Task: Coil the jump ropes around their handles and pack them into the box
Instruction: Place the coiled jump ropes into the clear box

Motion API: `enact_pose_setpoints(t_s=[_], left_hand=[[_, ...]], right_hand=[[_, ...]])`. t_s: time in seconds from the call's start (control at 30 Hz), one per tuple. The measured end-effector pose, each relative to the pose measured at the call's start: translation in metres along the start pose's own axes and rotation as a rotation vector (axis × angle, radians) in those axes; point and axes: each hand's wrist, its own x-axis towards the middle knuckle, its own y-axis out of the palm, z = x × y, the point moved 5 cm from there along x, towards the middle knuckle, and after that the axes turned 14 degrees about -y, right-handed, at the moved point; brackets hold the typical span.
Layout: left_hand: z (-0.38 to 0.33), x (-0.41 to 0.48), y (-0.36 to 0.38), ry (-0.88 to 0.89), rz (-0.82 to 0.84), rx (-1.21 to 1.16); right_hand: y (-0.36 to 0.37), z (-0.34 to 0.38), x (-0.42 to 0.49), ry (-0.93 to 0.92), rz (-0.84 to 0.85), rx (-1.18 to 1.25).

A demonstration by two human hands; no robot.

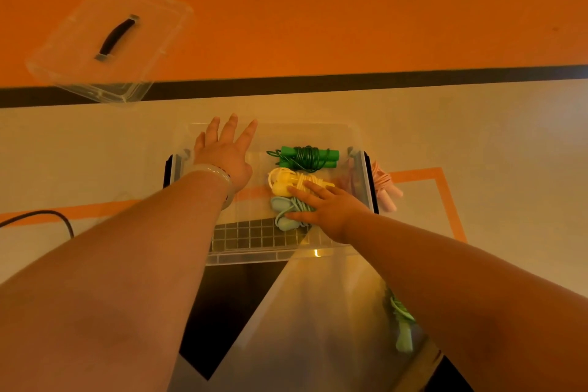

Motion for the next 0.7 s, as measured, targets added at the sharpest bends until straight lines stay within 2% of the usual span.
enact_pose_setpoints(t_s=[0.33,0.5,0.57,0.6,0.7], left_hand=[[0.003,-0.003,0.003,0.027,0.03,0.034],[-0.001,-0.017,0.008,0.035,0.049,0.055],[-0.006,-0.025,0.006,0.05,0.07,0.056],[-0.009,-0.03,0.005,0.059,0.078,0.056],[-0.015,-0.041,0.003,0.078,0.077,0.059]], right_hand=[[-0.002,0.003,-0.004,-0.011,0.047,0.058],[-0.01,0.004,-0.015,0.039,-0.053,0.139],[-0.016,0.006,-0.023,0.087,-0.185,0.181],[-0.02,0.008,-0.03,0.119,-0.309,0.215],[-0.02,0.013,-0.065,0.35,-0.826,0.266]])
